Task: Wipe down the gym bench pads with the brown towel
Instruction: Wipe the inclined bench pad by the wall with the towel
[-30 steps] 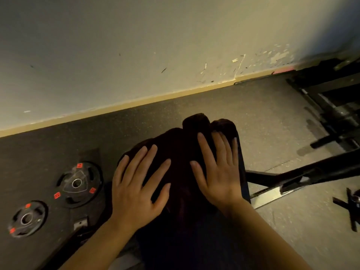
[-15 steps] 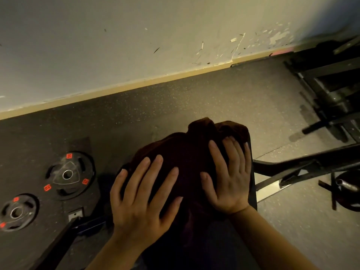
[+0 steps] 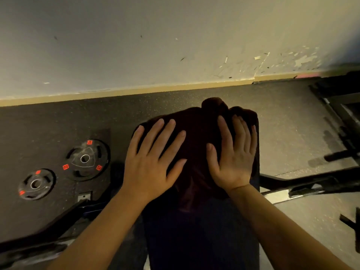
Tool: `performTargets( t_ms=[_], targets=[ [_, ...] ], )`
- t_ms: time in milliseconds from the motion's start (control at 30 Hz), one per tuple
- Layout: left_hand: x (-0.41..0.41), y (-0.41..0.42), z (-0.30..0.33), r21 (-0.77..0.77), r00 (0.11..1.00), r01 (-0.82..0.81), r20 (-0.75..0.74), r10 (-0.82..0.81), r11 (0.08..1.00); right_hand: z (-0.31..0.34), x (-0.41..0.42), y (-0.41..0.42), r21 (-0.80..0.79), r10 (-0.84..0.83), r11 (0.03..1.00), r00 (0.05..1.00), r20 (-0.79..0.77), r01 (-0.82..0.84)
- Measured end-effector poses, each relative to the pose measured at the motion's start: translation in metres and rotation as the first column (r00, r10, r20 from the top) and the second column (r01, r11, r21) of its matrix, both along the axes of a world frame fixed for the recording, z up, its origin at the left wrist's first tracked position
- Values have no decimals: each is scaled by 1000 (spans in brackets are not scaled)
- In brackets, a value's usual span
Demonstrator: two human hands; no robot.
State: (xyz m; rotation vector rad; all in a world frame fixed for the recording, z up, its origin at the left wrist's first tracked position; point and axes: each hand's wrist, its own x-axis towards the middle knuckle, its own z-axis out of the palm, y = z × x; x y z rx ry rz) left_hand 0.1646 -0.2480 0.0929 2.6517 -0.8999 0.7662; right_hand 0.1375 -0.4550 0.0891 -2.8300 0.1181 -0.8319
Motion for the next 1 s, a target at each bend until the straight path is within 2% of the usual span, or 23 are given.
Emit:
performTargets(
  t_ms=[167, 400, 500, 667, 767, 1000],
  targets=[
    [-48, -24, -6, 27, 953, -258, -157, 259, 966, 6, -3, 6, 5, 40, 999, 997, -66, -40],
    [-60, -88, -5, 50, 838, -525, -145, 527, 849, -11, -19, -45, 5, 251, 968, 968, -10, -251],
    [-65, -105, -18, 54, 842, -535, -53, 537, 843, -22, -24, -62, 62, 275, 959, 961, 41, -277],
    [-55, -103, -26, -31, 867, -489, 91, 490, 872, -29, -12, -61, 82, 250, 960, 950, 184, -269],
    [-57, -102, -33, -44, 887, -445, 117, 447, 894, -35, -15, -57, 66, 215, 970, 951, 222, -234],
    [-66, -98, -47, 7, 916, -397, 61, 396, 918, -42, -38, -61, 132, 240, 960, 969, 59, -246]
  ],
)
